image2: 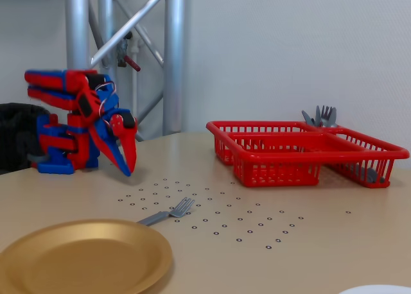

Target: Push the fork on the left side of the plate

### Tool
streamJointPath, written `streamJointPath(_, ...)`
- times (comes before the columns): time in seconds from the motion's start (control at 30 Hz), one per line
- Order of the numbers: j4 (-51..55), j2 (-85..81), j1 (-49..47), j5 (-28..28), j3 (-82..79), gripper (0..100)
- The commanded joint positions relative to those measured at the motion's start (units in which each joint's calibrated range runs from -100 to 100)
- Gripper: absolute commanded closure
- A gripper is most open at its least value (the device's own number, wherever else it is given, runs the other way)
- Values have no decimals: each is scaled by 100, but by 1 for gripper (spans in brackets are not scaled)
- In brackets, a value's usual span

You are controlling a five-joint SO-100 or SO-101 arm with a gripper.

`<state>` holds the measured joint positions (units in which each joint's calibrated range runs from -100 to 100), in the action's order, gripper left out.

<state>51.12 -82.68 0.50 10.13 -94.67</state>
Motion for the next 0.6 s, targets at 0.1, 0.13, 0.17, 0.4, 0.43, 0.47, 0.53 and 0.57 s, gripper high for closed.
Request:
streamJointPath(0.1,-424,1582,-64,-73,1715,100)
streamJointPath(0.13,-424,1937,-100,-83,1996,100)
streamJointPath(0.17,-424,2292,-122,-103,2313,100)
streamJointPath(0.4,-416,4143,-143,-5,4054,100)
streamJointPath(0.43,-416,4337,-122,59,4226,100)
streamJointPath(0.47,-416,4523,-115,147,4335,100)
streamJointPath(0.53,-464,4861,-50,322,4571,100)
streamJointPath(0.57,-464,5022,-21,435,4671,100)
